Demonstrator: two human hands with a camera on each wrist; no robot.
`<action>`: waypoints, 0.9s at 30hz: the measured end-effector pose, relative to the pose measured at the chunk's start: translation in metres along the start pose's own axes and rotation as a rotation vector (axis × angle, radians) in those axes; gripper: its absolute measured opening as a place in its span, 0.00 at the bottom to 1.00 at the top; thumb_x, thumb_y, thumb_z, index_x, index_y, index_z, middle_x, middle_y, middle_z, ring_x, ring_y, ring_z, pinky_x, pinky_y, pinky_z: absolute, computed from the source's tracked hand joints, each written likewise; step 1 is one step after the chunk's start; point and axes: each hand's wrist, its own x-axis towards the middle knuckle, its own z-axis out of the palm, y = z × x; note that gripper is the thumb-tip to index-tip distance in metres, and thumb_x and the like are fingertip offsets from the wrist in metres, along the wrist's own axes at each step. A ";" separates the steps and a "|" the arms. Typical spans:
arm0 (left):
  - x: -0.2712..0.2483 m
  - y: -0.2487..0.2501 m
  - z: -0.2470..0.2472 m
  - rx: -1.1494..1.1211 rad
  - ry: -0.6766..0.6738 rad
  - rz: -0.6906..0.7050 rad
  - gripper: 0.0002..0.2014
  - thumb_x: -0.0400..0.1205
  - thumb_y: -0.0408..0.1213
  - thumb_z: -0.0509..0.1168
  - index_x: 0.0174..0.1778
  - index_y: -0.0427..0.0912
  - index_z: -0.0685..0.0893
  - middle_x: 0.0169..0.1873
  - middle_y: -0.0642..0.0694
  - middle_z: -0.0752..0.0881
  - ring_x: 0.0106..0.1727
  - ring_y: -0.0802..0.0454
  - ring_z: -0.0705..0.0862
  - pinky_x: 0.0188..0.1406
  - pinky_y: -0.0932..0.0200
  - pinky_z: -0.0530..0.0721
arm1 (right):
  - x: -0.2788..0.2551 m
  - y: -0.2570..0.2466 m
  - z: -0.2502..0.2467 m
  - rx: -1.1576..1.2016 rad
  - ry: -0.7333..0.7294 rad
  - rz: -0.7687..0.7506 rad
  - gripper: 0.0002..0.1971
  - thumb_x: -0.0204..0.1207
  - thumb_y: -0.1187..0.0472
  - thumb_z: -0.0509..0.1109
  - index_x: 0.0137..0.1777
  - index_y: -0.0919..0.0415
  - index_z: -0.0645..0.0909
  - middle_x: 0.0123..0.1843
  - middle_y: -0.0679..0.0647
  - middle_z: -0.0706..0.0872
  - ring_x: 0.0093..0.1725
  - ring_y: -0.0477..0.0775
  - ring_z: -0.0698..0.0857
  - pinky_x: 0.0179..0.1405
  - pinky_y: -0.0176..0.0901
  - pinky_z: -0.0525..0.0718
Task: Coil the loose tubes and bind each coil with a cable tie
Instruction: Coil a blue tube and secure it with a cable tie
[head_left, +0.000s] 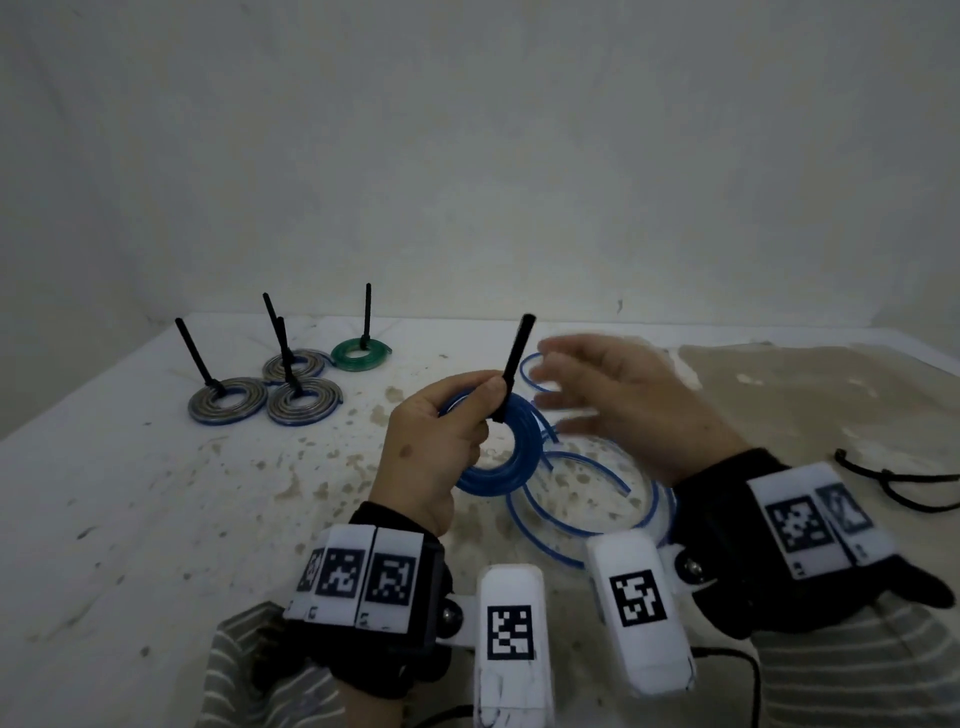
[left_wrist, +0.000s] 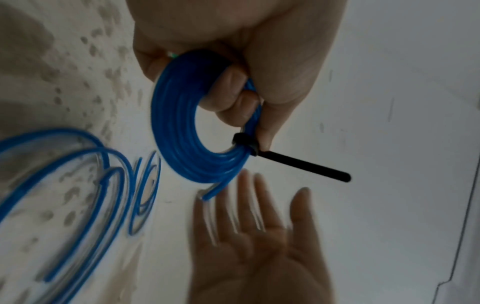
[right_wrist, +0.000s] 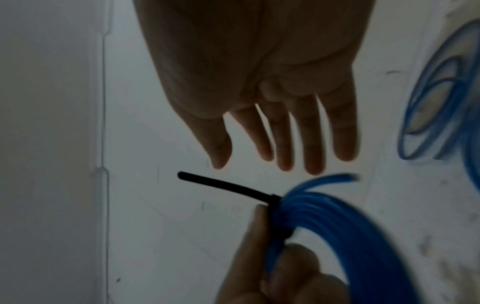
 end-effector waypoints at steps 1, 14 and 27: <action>0.000 0.001 0.001 -0.048 0.015 -0.017 0.04 0.78 0.33 0.66 0.43 0.42 0.86 0.19 0.54 0.75 0.17 0.60 0.64 0.15 0.70 0.63 | -0.001 0.008 0.004 -0.061 -0.088 0.053 0.12 0.79 0.53 0.63 0.58 0.57 0.80 0.50 0.53 0.88 0.48 0.51 0.87 0.50 0.52 0.84; 0.000 0.006 -0.011 0.285 -0.186 -0.041 0.02 0.81 0.32 0.63 0.44 0.38 0.80 0.27 0.45 0.88 0.24 0.52 0.85 0.28 0.59 0.86 | -0.004 0.026 0.009 -0.283 -0.179 -0.033 0.17 0.83 0.58 0.57 0.34 0.60 0.79 0.25 0.47 0.83 0.26 0.43 0.78 0.35 0.42 0.77; -0.003 0.004 0.000 0.071 -0.250 -0.158 0.07 0.83 0.28 0.57 0.48 0.31 0.80 0.23 0.41 0.82 0.19 0.53 0.78 0.21 0.62 0.81 | -0.005 0.027 0.003 -0.071 -0.082 0.000 0.18 0.83 0.60 0.57 0.39 0.65 0.85 0.34 0.57 0.87 0.36 0.54 0.83 0.44 0.49 0.82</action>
